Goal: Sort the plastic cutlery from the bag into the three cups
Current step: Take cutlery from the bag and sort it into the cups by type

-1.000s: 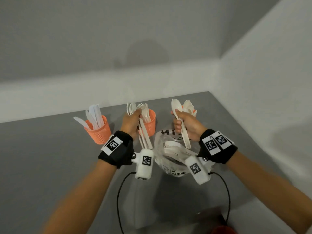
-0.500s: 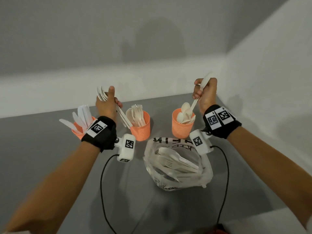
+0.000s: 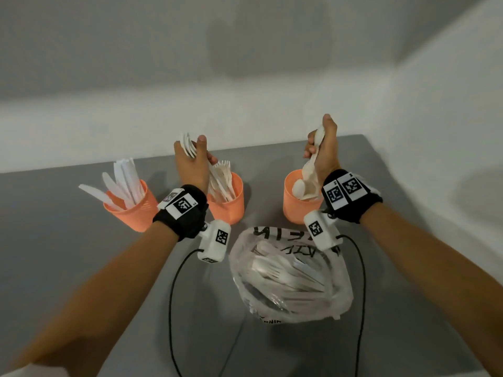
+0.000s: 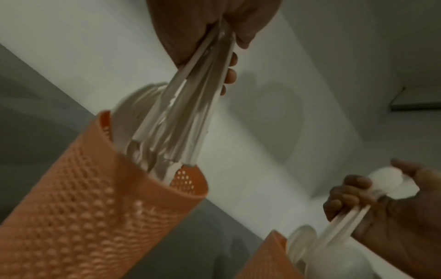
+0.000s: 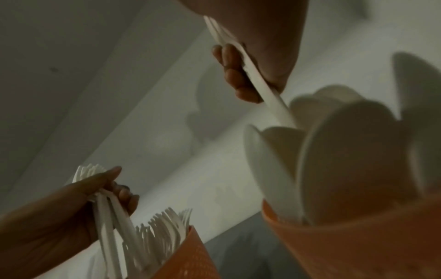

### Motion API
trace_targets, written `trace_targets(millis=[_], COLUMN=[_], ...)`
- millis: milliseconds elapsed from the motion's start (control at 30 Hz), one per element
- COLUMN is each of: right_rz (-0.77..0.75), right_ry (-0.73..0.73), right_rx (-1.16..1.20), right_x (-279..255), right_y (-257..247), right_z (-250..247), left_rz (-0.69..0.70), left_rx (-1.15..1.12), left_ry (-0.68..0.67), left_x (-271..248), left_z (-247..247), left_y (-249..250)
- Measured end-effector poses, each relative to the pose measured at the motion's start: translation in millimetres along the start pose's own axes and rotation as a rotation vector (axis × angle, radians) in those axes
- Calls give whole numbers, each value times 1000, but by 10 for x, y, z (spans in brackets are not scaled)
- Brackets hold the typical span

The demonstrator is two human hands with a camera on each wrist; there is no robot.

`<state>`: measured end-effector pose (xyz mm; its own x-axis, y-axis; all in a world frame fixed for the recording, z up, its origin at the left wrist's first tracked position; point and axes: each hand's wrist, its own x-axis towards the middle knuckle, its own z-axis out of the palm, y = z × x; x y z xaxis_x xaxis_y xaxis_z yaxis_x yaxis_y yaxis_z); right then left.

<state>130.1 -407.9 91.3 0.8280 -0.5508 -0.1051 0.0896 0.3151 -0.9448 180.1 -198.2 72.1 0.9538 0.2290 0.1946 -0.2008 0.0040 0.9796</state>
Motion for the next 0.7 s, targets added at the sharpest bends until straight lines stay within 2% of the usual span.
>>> trace_targets(millis=[200, 400, 533, 600, 700], right_rz=[-1, -240, -446, -454, -265], right_ry=[-36, -138, -276, -346, -430], right_rx=[-195, -633, -1039, -1312, -1611], right_x=[27, -75, -136, -151, -210], right_y=[224, 280, 252, 278, 299], right_z=[-147, -291, -300, -291, -300], left_rz=[112, 240, 397, 467, 539], left_rx=[76, 146, 365, 469, 643], left_ry=[-51, -134, -192, -244, -306], left_x=[-75, -166, -192, -221, -274], left_z=[58, 102, 66, 37, 7], left_y=[-242, -276, -401, -471, -544])
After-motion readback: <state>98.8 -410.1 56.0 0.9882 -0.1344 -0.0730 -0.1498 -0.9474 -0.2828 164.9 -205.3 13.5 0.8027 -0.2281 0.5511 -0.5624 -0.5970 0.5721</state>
